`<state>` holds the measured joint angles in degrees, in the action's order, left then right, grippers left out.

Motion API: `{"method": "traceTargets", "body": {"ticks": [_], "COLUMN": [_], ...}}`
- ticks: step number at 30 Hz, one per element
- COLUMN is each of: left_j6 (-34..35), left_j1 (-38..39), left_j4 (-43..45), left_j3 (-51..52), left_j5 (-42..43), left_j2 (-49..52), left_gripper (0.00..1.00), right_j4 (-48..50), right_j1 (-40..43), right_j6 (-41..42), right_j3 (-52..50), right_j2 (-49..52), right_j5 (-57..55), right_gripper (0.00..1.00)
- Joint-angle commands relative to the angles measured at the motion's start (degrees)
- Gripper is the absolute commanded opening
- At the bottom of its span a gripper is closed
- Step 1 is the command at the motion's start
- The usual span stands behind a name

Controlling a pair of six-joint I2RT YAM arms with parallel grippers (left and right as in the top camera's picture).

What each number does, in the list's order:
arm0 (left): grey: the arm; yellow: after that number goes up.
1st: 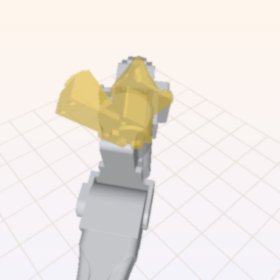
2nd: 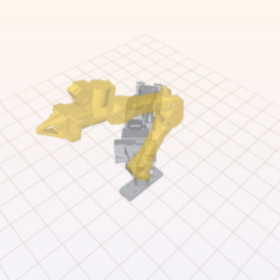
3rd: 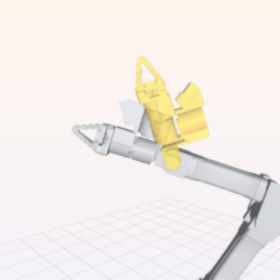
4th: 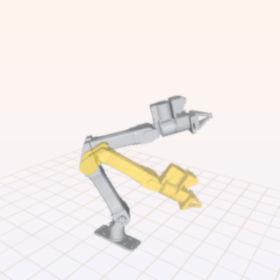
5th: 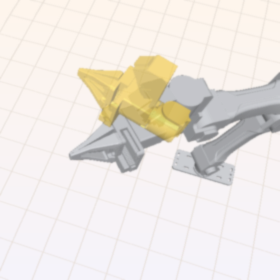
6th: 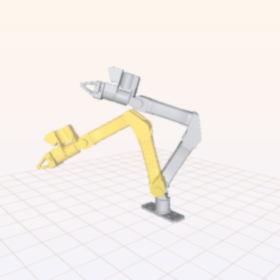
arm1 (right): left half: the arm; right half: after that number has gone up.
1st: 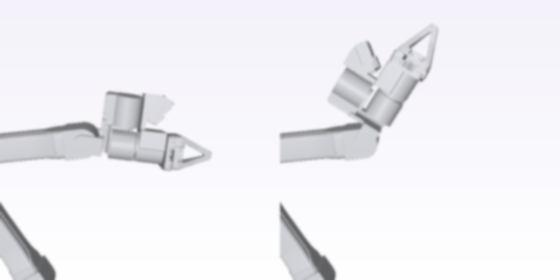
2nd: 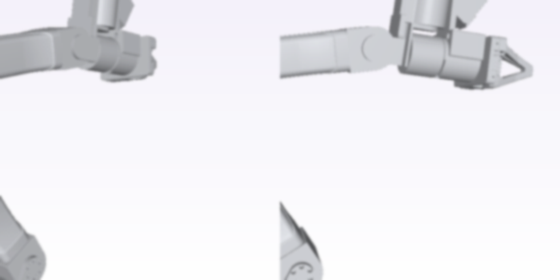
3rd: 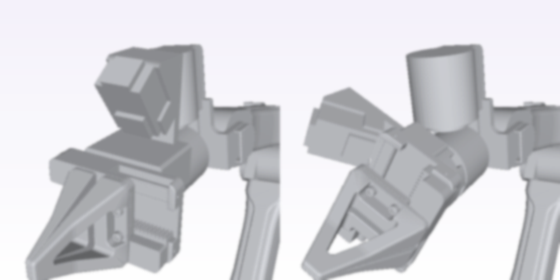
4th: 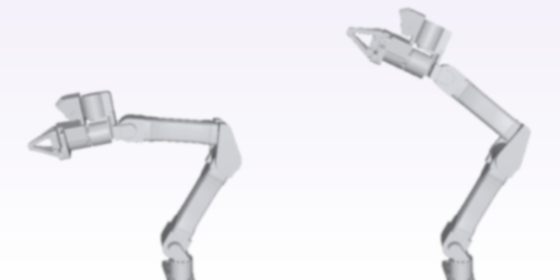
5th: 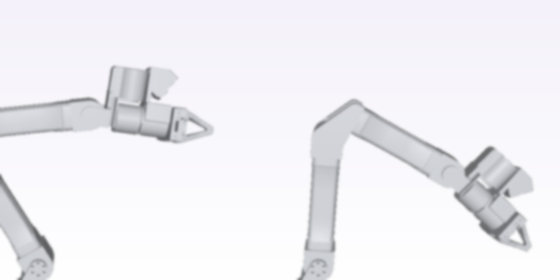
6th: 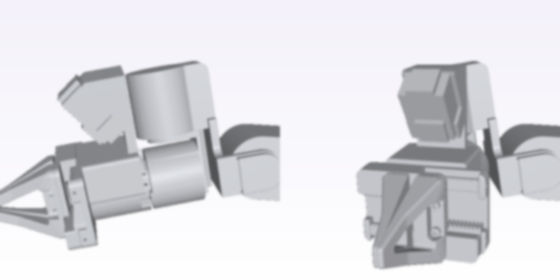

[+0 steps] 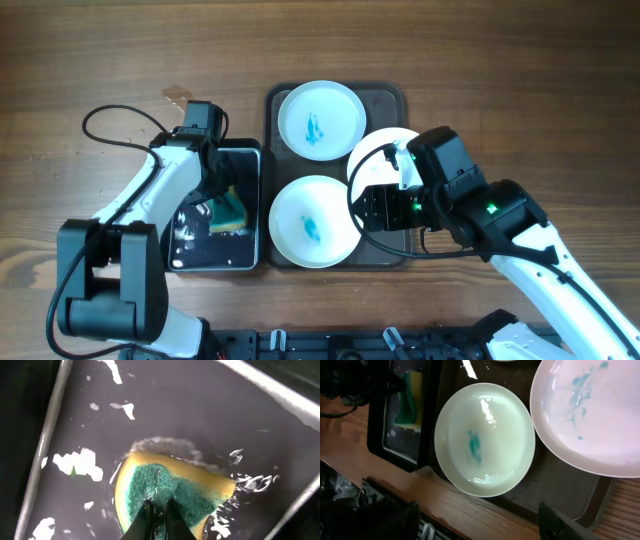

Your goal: Clean dirty plates on tray and stack at the side

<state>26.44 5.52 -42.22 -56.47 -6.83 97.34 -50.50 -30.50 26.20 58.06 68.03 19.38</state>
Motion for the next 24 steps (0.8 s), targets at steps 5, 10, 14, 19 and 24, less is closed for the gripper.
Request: {"method": "traceTargets", "body": {"ticks": [5,10,14,19,24], "left_j6": [-4.0,-3.9,-3.9,-3.7,-3.7], "left_j1": [-0.1,-0.1,-0.1,-0.1,-0.2], "left_j4": [-12.1,-16.2,-10.9,2.3,3.8], "left_j3": [-8.0,-7.9,-2.4,7.9,9.4], "left_j5": [3.5,7.4,7.0,7.0,7.2], "left_j2": [-3.6,-4.3,-4.3,-4.2,-4.6], "left_gripper": [0.38,0.5,0.5,0.37,0.04], "right_j4": [0.1,-0.3,-2.1,-2.8,-2.5], "right_j1": [-0.2,-0.2,-0.2,-1.2,-2.7], "right_j6": [0.9,0.8,0.2,-6.8,-2.6], "right_j3": [-0.4,-0.4,-0.5,-0.5,-0.5], "right_j2": [0.0,0.0,0.6,5.4,13.8], "right_j5": [-6.5,-6.5,-5.0,3.0,-2.2], "right_gripper": [0.75,0.76,0.76,0.73,0.61]}}
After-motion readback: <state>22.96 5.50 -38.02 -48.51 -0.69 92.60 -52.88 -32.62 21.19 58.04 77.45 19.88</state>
